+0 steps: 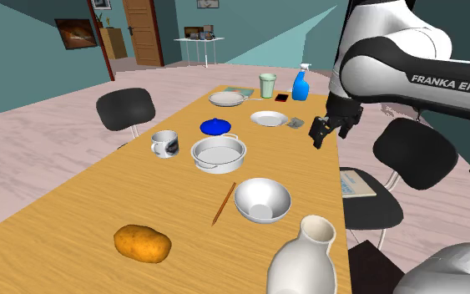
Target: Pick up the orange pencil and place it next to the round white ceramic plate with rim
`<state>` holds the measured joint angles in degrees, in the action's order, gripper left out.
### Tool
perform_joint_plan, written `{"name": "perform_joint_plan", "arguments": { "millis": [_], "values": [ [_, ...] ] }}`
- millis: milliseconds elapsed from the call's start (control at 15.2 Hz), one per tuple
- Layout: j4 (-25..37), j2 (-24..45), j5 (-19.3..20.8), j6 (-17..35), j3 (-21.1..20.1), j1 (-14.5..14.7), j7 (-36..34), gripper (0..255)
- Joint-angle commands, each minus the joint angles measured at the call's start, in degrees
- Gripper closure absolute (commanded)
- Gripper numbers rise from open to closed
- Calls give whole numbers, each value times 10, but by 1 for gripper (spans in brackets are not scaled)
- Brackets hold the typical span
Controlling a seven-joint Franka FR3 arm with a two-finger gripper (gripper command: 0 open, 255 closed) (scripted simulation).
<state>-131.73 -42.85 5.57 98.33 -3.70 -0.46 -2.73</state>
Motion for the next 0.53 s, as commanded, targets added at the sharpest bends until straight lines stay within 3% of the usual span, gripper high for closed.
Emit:
{"name": "perform_joint_plan", "arguments": {
  "millis": [0, 462],
  "values": [
    [0, 0, 0, 0, 0, 0, 0, 0],
    [-13, 43, -43, 40, -116, -14, -207, 0]
  ]
}}
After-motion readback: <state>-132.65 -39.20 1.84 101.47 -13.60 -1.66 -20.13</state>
